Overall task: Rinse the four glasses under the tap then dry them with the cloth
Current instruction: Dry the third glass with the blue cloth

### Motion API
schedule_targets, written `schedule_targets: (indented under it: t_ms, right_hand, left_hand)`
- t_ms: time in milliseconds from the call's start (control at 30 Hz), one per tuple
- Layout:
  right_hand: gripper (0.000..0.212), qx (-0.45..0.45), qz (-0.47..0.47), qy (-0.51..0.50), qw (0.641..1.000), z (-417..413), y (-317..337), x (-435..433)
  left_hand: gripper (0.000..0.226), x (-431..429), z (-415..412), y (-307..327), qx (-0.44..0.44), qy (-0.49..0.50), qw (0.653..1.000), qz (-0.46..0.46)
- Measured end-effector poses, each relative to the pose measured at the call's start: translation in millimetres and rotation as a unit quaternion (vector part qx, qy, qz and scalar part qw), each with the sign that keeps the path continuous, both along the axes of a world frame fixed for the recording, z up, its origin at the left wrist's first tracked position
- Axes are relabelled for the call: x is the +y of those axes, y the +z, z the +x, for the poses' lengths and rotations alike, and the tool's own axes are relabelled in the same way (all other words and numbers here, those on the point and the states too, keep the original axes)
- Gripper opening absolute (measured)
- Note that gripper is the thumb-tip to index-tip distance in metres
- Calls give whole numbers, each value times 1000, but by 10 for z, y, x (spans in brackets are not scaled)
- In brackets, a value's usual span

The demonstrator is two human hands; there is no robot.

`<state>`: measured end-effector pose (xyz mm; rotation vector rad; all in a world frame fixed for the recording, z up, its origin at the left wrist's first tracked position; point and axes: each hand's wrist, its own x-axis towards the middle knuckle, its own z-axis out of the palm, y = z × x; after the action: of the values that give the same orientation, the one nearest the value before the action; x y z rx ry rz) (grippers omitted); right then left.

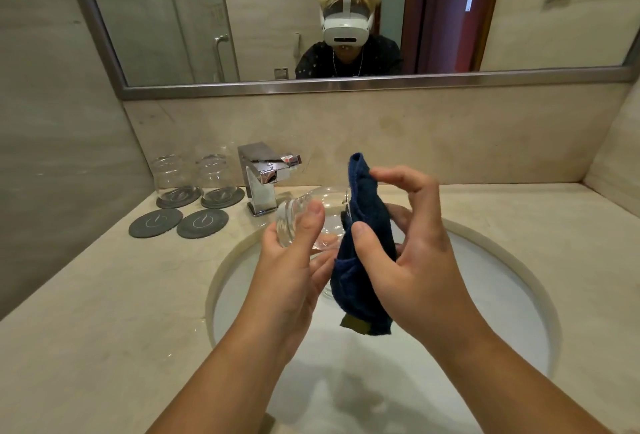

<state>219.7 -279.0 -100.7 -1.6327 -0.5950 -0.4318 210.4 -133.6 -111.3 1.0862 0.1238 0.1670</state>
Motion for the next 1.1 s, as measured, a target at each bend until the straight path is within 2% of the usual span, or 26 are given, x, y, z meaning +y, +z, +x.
schedule_targets:
  t_ms: [133, 300, 500, 667, 767, 900, 1100]
  right_hand:
    - [47, -25, -21, -5, 999, -2, -7, -6]
    - [47, 0, -30, 2, 1000, 22, -28, -12]
    - [73, 38, -114, 31, 992, 29, -25, -45]
    - [95, 59, -147, 57, 986, 29, 1, -56]
    - [107, 58, -166, 65, 982, 25, 16, -51]
    - [113, 69, -151, 67, 984, 34, 76, -118]
    - [120, 135, -129, 126, 974, 12, 141, -148]
  left_hand:
    - [90, 1, 8, 6, -11, 16, 1000, -10]
    - [82, 5, -8, 42, -16, 29, 999, -5]
    - [87, -16, -29, 44, -30, 32, 996, 72]
    - [72, 18, -57, 42, -51, -22, 989, 140]
    - [72, 49, -65, 63, -54, -40, 986, 155]
    - [73, 76, -71, 115, -28, -60, 992, 109]
    - [51, 85, -69, 59, -43, -40, 983, 171]
